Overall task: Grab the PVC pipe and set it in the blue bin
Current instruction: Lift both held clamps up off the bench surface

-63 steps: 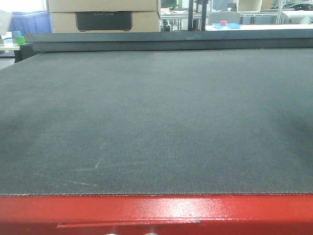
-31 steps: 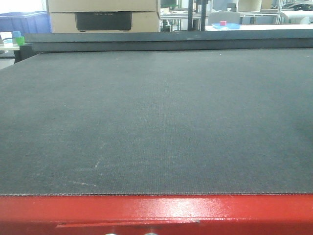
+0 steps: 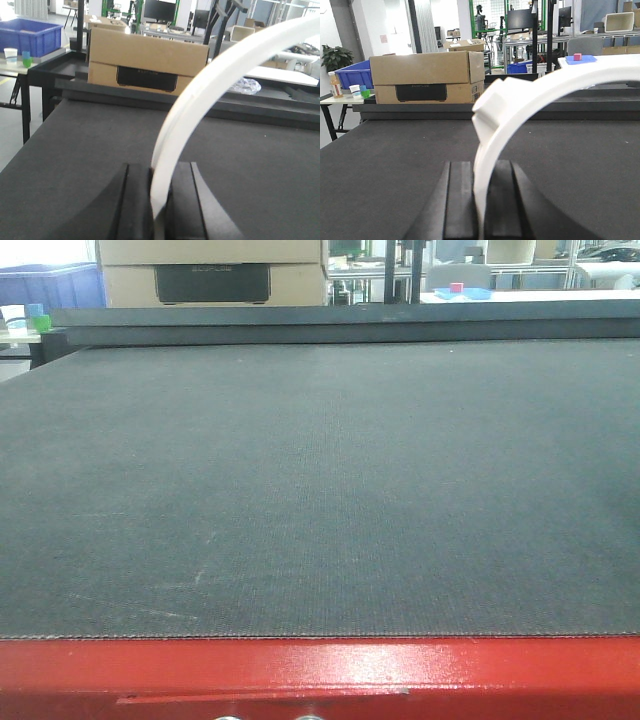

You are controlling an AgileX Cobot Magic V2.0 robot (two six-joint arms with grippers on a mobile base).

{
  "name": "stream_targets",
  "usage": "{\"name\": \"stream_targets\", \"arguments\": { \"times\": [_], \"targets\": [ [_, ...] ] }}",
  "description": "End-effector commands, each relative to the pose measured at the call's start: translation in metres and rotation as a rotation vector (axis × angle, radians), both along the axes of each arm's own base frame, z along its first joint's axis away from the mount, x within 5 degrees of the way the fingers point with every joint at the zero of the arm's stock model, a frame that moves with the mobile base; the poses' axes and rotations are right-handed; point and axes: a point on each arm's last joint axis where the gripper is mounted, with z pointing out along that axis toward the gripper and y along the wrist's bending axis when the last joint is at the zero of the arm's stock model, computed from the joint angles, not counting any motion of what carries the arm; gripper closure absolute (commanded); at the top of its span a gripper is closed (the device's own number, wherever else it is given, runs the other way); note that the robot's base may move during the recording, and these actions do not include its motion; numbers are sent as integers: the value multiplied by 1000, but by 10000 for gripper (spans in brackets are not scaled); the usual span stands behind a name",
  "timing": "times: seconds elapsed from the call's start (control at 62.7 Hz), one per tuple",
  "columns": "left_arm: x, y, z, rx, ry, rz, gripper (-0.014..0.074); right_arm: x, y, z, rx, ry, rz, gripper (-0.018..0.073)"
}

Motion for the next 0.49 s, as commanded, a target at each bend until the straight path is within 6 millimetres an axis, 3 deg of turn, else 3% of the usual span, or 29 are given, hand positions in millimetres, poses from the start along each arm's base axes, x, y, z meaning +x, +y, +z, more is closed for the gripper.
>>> {"name": "stream_targets", "arguments": {
  "times": [0.0, 0.478],
  "targets": [
    [-1, 0, 1, -21, -12, 0, 707, -2, 0, 3, -7, -35, 1, 728],
    [-1, 0, 1, -21, -14, 0, 707, -2, 0, 3, -7, -35, 1, 728]
  ]
}}
